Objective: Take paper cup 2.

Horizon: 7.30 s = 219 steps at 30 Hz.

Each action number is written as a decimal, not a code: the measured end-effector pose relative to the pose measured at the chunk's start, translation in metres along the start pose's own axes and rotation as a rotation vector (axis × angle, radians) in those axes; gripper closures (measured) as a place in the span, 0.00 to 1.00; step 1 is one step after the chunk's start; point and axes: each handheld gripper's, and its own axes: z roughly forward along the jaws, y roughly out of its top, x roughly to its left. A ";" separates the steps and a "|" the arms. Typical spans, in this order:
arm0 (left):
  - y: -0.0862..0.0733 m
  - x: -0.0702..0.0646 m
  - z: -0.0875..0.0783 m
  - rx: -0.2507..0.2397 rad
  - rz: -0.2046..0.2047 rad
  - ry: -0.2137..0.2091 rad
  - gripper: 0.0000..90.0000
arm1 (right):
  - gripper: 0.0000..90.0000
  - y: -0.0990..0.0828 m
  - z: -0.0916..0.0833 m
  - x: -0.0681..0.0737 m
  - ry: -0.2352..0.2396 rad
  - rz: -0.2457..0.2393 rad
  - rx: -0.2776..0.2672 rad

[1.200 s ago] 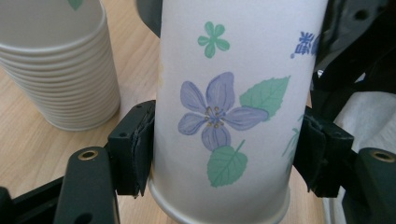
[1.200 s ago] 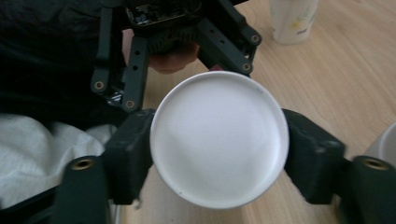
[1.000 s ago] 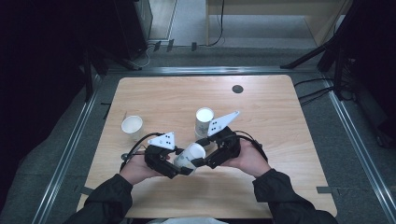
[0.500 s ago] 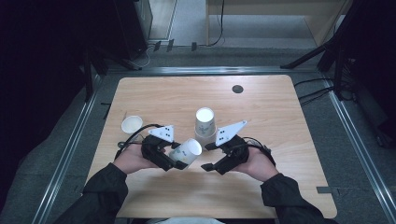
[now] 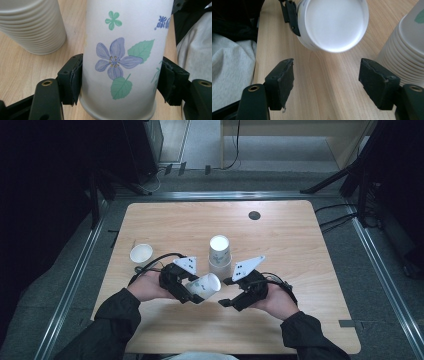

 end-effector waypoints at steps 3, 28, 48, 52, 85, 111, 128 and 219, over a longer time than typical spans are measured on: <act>0.001 0.000 0.006 0.031 0.004 -0.003 0.33 | 0.31 -0.001 0.000 0.001 -0.006 0.001 0.000; 0.017 -0.016 0.034 0.157 0.102 -0.055 0.34 | 0.29 0.001 0.022 0.007 0.064 -0.028 0.042; 0.014 -0.014 0.025 0.079 0.123 -0.070 0.16 | 0.38 0.003 0.020 0.009 0.066 -0.053 0.058; 0.012 -0.011 0.020 0.041 0.096 -0.042 0.12 | 0.38 0.003 0.011 0.005 0.053 -0.040 0.035; -0.005 -0.029 -0.015 -0.314 0.006 -0.016 0.24 | 0.38 0.029 -0.014 0.001 0.168 -0.061 -0.139; 0.000 -0.019 -0.016 -0.072 0.030 0.015 0.31 | 0.26 0.016 -0.007 0.002 0.072 -0.076 -0.038; 0.017 -0.018 0.016 0.121 0.074 -0.022 0.31 | 0.29 0.004 0.016 0.006 0.053 -0.088 0.062; 0.011 -0.018 -0.028 -0.241 -0.015 0.017 0.32 | 0.27 0.010 0.006 0.001 0.074 -0.046 -0.050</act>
